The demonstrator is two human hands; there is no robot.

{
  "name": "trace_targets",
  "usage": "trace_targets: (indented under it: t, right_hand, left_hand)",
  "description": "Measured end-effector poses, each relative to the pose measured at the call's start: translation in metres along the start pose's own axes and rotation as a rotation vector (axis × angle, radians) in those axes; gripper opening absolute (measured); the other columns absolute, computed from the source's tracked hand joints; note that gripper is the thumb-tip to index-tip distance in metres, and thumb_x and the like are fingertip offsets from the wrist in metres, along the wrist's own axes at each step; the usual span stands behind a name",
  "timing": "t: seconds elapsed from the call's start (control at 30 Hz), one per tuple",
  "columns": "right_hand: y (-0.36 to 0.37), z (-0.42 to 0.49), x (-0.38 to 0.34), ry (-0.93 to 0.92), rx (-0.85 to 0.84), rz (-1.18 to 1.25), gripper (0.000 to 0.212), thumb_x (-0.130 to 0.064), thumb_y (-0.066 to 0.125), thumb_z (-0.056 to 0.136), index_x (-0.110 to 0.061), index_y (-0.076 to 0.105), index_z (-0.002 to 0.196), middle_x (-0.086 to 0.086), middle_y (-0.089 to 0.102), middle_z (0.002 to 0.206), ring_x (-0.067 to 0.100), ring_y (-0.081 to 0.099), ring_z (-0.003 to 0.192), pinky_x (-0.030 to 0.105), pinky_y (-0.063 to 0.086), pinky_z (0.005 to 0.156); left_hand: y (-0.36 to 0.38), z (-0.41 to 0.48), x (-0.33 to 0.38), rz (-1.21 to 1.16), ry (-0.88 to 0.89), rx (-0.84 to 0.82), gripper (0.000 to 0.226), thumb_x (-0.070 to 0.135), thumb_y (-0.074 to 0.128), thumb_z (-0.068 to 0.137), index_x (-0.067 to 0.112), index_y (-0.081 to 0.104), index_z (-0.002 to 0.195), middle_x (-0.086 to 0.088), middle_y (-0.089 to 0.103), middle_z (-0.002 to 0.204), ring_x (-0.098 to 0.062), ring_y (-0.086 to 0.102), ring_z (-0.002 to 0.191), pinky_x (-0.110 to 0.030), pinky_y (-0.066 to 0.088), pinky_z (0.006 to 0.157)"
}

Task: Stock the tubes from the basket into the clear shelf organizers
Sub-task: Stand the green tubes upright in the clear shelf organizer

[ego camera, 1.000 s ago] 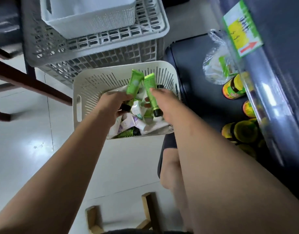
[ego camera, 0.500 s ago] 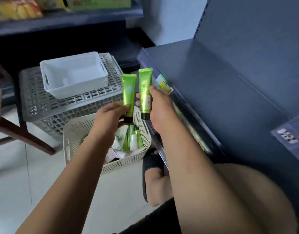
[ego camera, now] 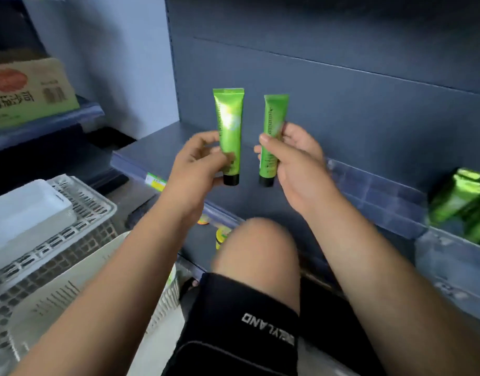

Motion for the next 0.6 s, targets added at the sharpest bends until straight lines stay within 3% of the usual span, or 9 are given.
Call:
trace_targets:
  t: [0.1,0.17,0.3,0.4,0.5,0.6]
  right_hand:
    - [-0.071,-0.027,-0.036,-0.081,0.141,-0.055,0.018,-0.005,0.072,0.088,-0.011,0.060,0.099,0.013,0.072,0.095,0.027,0.071,0.084,0.040,0.057,0.081]
    - [-0.113,-0.048,-0.056,-0.133,0.223,-0.110,0.011,-0.009,0.070,0.091,-0.012,0.060,0.096,0.018,0.073,0.098,0.029,0.071,0.085,0.043,0.058,0.081]
    - [-0.192,-0.094,-0.085,-0.199,0.402,-0.168,0.004,-0.015,0.064,0.098,-0.012,0.066,0.097,0.019,0.073,0.091,0.031,0.068,0.081,0.041,0.058,0.079]
    - [-0.237,-0.126,-0.099,-0.222,0.520,-0.205,0.007,-0.016,0.062,0.099,-0.013,0.068,0.099,0.014,0.074,0.090,0.027,0.068,0.078,0.035,0.058,0.077]
    - [-0.273,-0.155,-0.107,-0.257,0.596,-0.243,0.010,-0.025,0.067,0.094,-0.016,0.071,0.096,0.007,0.067,0.090,0.022,0.062,0.084,0.038,0.050,0.083]
    - [-0.311,-0.175,-0.105,-0.260,0.658,-0.293,0.017,-0.011,0.064,0.098,-0.020,0.066,0.084,-0.017,0.064,0.077,0.003,0.057,0.079,0.020,0.045,0.081]
  left_hand:
    - [0.072,-0.004,-0.003,-0.023,0.018,-0.163,0.021,0.008,0.066,0.084,0.017,0.060,0.102,-0.013,0.057,0.089,-0.021,0.060,0.078,-0.041,0.059,0.069]
    - [0.118,-0.011,-0.013,-0.043,0.016,-0.259,0.019,0.005,0.067,0.087,0.017,0.059,0.099,-0.003,0.056,0.078,-0.018,0.059,0.076,-0.045,0.058,0.075]
    - [0.202,-0.036,-0.033,-0.041,0.017,-0.429,0.019,-0.002,0.062,0.094,0.016,0.061,0.100,0.003,0.065,0.076,-0.018,0.063,0.077,-0.036,0.058,0.068]
    - [0.248,-0.054,-0.049,-0.069,0.074,-0.441,0.023,-0.006,0.064,0.093,0.015,0.063,0.102,-0.001,0.068,0.079,-0.018,0.060,0.075,-0.036,0.055,0.071]
    - [0.279,-0.065,-0.069,-0.073,0.133,-0.424,0.029,-0.010,0.067,0.089,0.015,0.060,0.103,-0.005,0.057,0.083,-0.012,0.046,0.070,-0.025,0.044,0.073]
    - [0.309,-0.066,-0.093,-0.027,0.149,-0.467,0.031,-0.006,0.072,0.087,0.019,0.060,0.102,0.004,0.058,0.081,-0.007,0.053,0.075,-0.026,0.048,0.080]
Point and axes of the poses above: each hand's wrist, its own z-axis towards the middle knuckle, its own y-axis out of the palm, x = y × z, the point moved 6 cm from there along z, towards the middle knuckle
